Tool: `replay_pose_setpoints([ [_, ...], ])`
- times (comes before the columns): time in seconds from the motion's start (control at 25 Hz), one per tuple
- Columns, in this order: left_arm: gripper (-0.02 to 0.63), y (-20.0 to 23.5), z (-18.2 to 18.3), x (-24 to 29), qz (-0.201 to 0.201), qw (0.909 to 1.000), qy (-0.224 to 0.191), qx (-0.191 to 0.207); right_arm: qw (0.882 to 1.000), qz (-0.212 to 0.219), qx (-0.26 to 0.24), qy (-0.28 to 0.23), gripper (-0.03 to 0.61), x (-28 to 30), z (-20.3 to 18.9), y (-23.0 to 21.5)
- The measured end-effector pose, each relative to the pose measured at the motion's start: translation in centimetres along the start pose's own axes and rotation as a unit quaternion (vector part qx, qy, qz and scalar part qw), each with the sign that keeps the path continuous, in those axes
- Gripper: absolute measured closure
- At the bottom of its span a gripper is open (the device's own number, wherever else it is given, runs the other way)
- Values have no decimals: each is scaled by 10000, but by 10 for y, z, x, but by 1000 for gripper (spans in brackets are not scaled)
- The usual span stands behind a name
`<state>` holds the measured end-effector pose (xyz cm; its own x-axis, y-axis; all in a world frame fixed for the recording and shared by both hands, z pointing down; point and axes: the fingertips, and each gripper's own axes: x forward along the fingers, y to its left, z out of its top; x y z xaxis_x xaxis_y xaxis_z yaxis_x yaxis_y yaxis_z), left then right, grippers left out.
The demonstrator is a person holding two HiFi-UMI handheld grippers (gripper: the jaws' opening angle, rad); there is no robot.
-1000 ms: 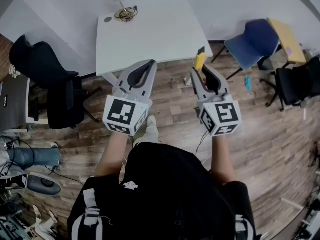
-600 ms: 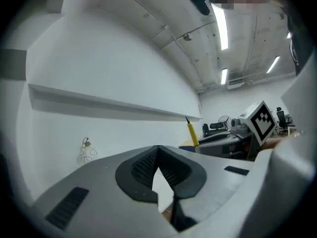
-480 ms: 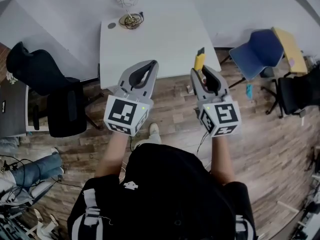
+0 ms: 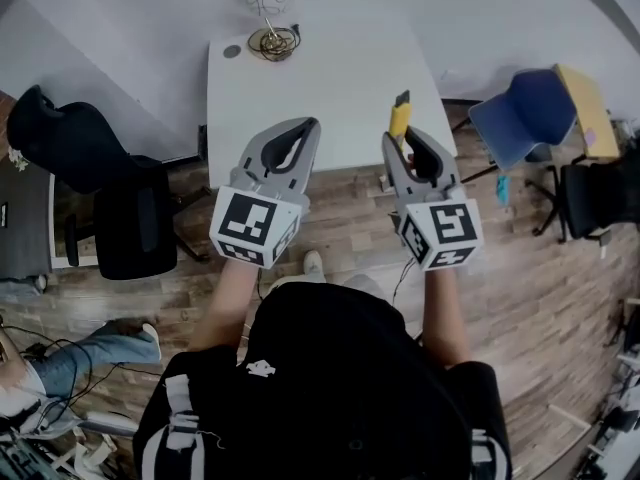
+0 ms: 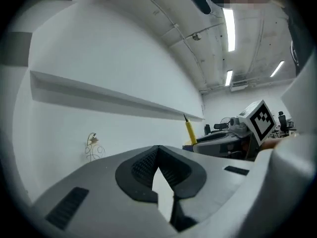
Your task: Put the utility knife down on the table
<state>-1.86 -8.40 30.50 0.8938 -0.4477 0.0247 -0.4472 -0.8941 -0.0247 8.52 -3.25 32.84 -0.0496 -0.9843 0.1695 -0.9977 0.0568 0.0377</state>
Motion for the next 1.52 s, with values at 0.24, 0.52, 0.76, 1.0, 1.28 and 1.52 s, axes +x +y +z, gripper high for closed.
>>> replay_pose_setpoints([
  [0.24,598,23,-3,20,11,9999,102,-73,9999,44,55,99,449,31,2,-10],
  [0.52,598,24,-7,20,-18,9999,95,-46,10000,24,62,42,449,34,-1,-11],
  [0.76,598,29,-11,35,24,10000,96,-16,9999,89,87,31,449,48,-3,-21],
  [1.0,598,38,-17,52,103,9999,131,9,9998,164,96,-39,449,66,-6,-34],
  [1.28,598,63,-19,111,200,9995,228,-61,9994,314,131,89,449,117,-3,-75],
  [1.52,598,82,-23,143,385,9987,312,-105,9986,504,146,112,449,151,1,-100],
])
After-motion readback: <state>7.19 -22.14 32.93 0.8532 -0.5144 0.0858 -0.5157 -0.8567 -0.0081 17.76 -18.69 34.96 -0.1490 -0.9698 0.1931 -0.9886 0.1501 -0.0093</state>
